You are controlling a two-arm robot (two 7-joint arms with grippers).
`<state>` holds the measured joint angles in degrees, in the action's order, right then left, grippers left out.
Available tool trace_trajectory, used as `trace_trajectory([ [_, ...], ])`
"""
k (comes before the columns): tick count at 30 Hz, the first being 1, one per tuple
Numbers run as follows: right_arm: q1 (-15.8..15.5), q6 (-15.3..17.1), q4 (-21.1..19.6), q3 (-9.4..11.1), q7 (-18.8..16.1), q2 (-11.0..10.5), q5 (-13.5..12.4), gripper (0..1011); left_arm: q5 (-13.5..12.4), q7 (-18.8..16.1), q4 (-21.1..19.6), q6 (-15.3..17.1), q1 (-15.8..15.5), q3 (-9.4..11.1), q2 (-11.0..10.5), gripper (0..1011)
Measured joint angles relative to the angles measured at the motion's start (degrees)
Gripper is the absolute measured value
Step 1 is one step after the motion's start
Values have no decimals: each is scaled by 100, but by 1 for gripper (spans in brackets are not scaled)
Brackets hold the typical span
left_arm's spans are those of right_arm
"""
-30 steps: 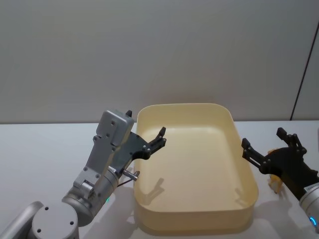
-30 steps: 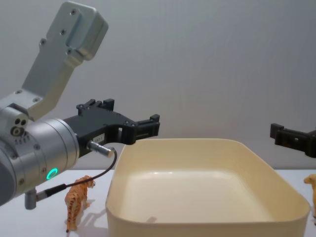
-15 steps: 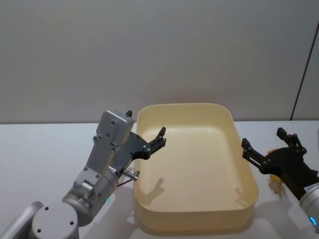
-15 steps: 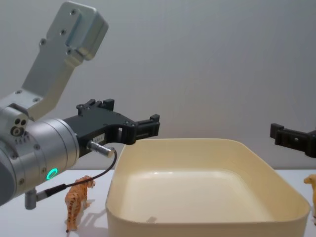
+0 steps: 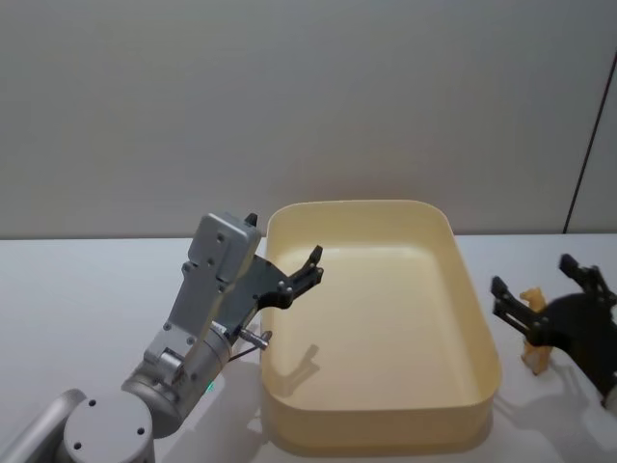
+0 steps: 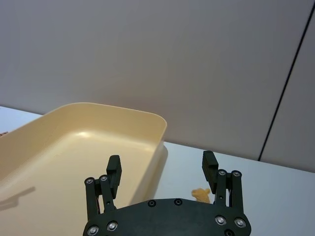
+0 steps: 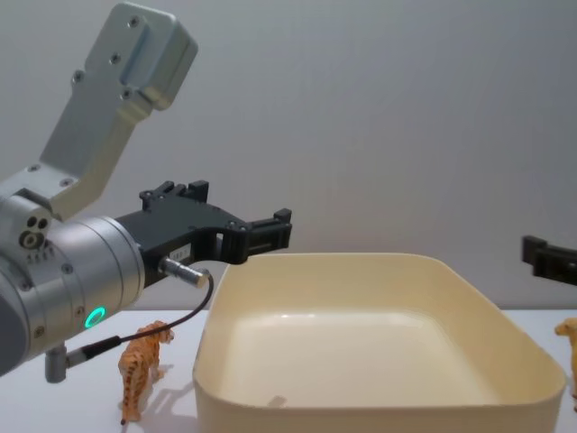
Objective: Pick up the toy alternately with two hands and place it into the central storage box.
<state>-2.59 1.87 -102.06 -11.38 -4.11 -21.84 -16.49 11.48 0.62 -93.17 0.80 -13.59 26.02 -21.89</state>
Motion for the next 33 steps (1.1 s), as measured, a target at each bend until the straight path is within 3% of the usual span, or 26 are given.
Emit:
trace_trajectory([
  [13,-766,164,-426,304,493,-479,-151,1001,0,0,0,0,0,0,0,1002],
  [18,-994,237,-478,376,709,-555,-211,1001,0,0,0,0,0,0,0,1001],
  [25,-1172,327,-414,439,924,-577,-282,1001,0,0,0,0,0,0,0,1001],
  [33,-1096,414,-168,442,964,-477,-276,1001,0,0,0,0,0,0,0,1002],
])
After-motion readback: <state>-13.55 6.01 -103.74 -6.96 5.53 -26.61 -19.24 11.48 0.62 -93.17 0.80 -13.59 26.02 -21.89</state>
